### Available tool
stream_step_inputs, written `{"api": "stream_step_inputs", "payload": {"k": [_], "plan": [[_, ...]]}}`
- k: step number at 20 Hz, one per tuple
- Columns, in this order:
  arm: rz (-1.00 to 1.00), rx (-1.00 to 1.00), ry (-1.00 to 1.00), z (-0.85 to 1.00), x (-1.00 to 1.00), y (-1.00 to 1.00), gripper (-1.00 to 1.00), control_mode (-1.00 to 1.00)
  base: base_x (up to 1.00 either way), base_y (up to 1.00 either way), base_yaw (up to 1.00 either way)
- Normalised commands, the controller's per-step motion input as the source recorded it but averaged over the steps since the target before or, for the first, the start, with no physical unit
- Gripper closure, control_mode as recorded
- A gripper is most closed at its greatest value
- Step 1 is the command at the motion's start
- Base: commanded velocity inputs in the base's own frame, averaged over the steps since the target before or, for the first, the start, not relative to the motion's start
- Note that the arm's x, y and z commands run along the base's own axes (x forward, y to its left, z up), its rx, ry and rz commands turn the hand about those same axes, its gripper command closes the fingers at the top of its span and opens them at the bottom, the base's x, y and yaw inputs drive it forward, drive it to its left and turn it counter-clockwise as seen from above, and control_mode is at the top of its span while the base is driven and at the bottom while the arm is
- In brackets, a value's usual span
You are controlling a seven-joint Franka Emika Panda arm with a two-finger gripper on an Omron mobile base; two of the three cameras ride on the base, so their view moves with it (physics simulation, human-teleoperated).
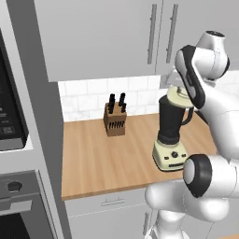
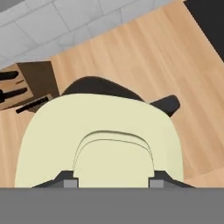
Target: Close the lid blender by securely placing the lid on top.
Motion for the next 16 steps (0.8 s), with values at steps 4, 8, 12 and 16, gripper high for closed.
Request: {"api": "stream_step_inputs", "payload": {"k": [4, 8, 12, 16], "plan": [[-0.01, 0.0, 0.11, -0.04, 0.52, 0.03, 1.0, -1.0, 0.0, 0.0, 0.0], [-0.06, 0.0, 0.11, 0.0, 0.56, 0.01, 1.0, -1.0, 0.0, 0.0, 0.0], [-0.11, 0.0, 0.09, -0.14, 0.32, 0.0, 1.0, -1.0, 0.0, 0.0, 0.0], [-0.21, 0.0, 0.0, -0.38, 0.0, 0.01, 1.0, -1.0, 0.0, 0.0, 0.0]]}}
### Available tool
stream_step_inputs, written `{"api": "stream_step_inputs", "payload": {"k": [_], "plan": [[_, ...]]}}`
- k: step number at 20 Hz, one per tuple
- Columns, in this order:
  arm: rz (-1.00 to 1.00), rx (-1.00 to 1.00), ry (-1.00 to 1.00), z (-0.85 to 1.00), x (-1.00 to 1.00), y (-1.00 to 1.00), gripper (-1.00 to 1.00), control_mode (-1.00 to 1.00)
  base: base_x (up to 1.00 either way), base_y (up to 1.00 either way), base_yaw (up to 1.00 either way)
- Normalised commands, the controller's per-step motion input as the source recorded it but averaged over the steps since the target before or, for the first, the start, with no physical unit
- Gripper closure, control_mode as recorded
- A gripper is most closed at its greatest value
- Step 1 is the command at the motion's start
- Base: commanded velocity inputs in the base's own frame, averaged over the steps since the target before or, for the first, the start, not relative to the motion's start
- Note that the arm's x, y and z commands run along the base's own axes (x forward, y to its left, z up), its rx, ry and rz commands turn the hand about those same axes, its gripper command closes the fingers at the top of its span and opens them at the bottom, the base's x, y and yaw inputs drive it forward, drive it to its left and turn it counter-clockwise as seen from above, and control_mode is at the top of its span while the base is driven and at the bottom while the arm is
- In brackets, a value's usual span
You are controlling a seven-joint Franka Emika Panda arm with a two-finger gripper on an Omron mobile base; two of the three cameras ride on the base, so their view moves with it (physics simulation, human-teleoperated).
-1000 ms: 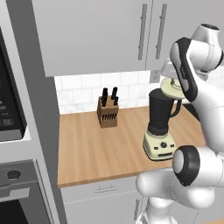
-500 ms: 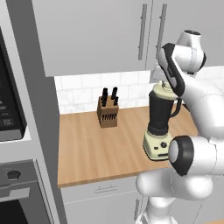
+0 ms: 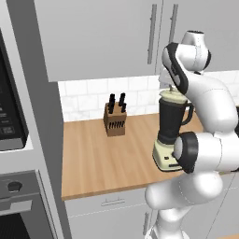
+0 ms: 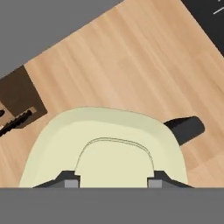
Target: Close the lid blender by securely placing the lid on top.
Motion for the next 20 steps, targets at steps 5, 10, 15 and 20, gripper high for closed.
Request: {"api": "stream_step_inputs", "payload": {"k": [5, 10, 15, 20], "plan": [[-0.28, -0.01, -0.01, -0.38, -0.05, 0.0, 1.0, -1.0, 0.0, 0.0, 0.0], [-0.32, -0.05, 0.0, -0.23, 0.0, 0.0, 1.0, -1.0, 0.0, 0.0, 0.0], [-0.22, -0.03, 0.0, -0.19, 0.0, 0.0, -1.0, -1.0, 0.0, 0.0, 0.0], [-0.08, 0.0, -0.01, 0.01, -0.06, 0.0, -1.0, -1.0, 0.0, 0.0, 0.0]]}}
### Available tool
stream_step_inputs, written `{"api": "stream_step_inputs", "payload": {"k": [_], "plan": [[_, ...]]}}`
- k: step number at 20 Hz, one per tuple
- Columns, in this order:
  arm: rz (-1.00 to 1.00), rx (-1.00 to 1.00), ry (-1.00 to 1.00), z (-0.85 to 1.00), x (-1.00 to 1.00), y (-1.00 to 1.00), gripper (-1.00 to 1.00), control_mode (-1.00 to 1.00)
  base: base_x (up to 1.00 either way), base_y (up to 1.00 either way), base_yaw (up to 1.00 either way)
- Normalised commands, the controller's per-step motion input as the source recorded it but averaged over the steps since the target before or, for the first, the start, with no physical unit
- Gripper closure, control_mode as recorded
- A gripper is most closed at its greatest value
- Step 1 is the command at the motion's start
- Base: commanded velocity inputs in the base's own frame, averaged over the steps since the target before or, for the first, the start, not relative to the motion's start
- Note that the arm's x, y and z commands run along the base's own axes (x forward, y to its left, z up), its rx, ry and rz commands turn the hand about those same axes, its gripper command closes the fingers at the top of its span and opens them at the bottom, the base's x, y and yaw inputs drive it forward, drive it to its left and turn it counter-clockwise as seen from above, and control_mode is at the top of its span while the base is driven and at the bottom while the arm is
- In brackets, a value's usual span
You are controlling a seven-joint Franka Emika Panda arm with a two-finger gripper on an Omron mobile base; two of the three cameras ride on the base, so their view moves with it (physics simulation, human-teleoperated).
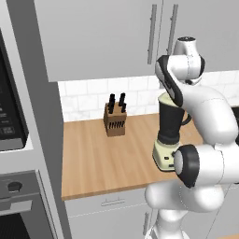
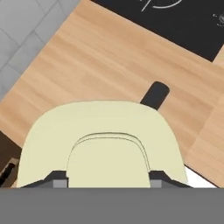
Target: Close the lid blender by securely placing the lid on top.
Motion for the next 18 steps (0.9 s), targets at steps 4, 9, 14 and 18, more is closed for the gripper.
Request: {"api": "stream_step_inputs", "payload": {"k": [4, 9, 14, 18], "plan": [[0.0, 0.0, -0.06, 0.07, -0.17, 0.0, -1.0, -1.0, 0.0, 0.0, 0.0], [0.0, -0.01, -0.09, 0.01, -0.24, 0.0, -1.0, -1.0, 0.0, 0.0, 0.0], [0.0, -0.08, -0.16, 0.0, -0.54, 0.27, -1.0, -1.0, 0.0, 0.0, 0.0], [0.01, -0.22, -0.22, -0.02, -0.96, 0.82, -1.0, -1.0, 0.0, 0.0, 0.0]]}}
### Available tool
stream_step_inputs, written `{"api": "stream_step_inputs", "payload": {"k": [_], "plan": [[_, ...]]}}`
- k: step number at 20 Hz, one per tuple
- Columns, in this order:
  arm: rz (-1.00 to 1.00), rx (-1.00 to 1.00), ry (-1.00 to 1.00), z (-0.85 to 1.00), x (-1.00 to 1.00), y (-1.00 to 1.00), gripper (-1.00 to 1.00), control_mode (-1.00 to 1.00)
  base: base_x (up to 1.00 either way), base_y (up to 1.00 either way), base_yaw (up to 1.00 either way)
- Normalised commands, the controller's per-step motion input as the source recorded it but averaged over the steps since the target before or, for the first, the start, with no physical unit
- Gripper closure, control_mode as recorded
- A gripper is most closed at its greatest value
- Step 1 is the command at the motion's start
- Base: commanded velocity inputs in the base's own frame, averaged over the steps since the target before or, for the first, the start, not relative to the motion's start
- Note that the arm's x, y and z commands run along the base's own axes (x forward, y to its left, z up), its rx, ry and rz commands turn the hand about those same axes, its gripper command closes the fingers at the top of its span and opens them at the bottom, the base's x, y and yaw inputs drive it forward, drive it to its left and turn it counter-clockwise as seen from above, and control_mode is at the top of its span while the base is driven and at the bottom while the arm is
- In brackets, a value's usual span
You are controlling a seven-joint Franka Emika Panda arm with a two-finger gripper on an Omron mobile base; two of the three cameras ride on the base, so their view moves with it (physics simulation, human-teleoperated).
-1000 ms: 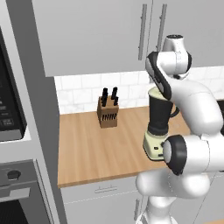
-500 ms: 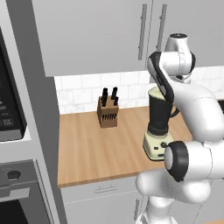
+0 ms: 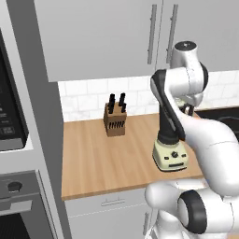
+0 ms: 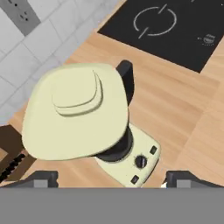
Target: Close the lid blender by securely placing the lid on top.
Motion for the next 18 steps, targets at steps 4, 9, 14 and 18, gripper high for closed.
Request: {"api": "stream_step_inputs", "payload": {"k": [4, 9, 14, 18], "plan": [[0.02, -0.36, -0.16, -0.1, -1.0, 1.0, -1.0, -1.0, 0.0, 0.0, 0.0], [0.03, -0.29, 0.02, -0.41, -1.0, 1.0, -1.0, -1.0, 0.0, 0.0, 0.0], [0.02, -0.11, 0.15, -0.64, -0.61, 0.77, -1.0, -1.0, 0.0, 0.0, 0.0], [0.0, 0.0, 0.0, 0.0, 0.0, 0.0, -1.0, -1.0, 0.0, 0.0, 0.0]]}}
